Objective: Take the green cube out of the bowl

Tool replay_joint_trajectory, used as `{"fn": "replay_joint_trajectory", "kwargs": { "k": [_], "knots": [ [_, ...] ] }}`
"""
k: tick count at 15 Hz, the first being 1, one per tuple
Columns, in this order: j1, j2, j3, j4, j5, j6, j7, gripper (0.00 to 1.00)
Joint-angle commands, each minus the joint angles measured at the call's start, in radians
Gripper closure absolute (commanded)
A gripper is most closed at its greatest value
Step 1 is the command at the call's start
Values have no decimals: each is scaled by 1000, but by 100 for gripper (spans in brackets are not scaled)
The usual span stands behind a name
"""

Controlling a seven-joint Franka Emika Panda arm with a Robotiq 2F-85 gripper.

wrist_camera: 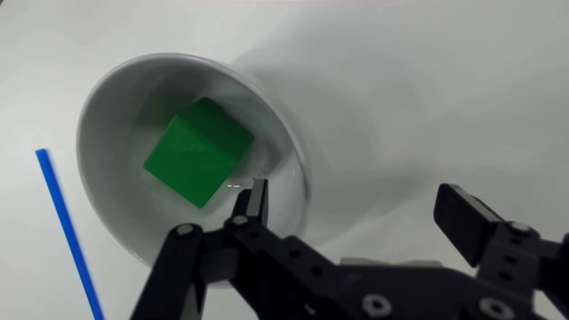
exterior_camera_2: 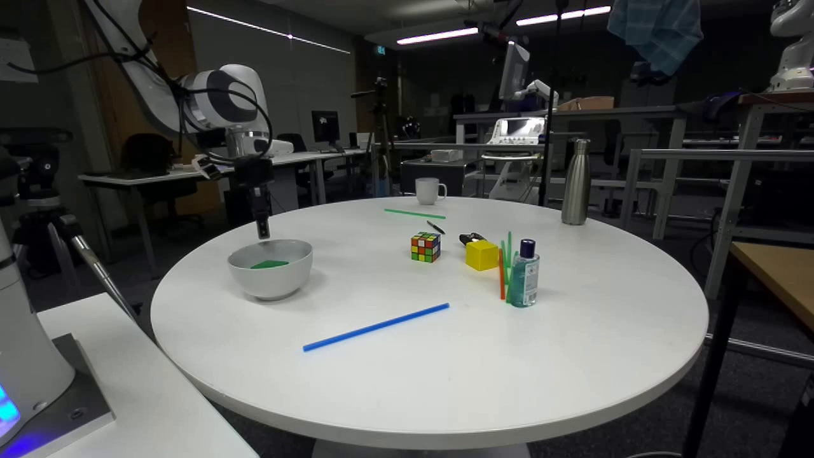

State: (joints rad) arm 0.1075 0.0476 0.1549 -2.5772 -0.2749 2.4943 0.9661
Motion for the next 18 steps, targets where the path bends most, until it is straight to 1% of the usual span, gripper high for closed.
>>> {"fn": "replay_joint_trajectory", "kwargs": {
  "k": [1,8,9,10,13,14,18],
  "knots": [
    [14,14,-16,-26,29,39,-32,0],
    [27,29,-16,-52,47,58,-33,0],
    [28,30,-16,-53,47,59,-33,25],
    [29,33,-14,-52,50,58,-36,26],
    [33,44,-11,-48,61,61,-41,47],
    [35,48,-10,-47,65,60,-44,57],
    [52,71,-3,-42,92,63,-55,87]
  ]
}}
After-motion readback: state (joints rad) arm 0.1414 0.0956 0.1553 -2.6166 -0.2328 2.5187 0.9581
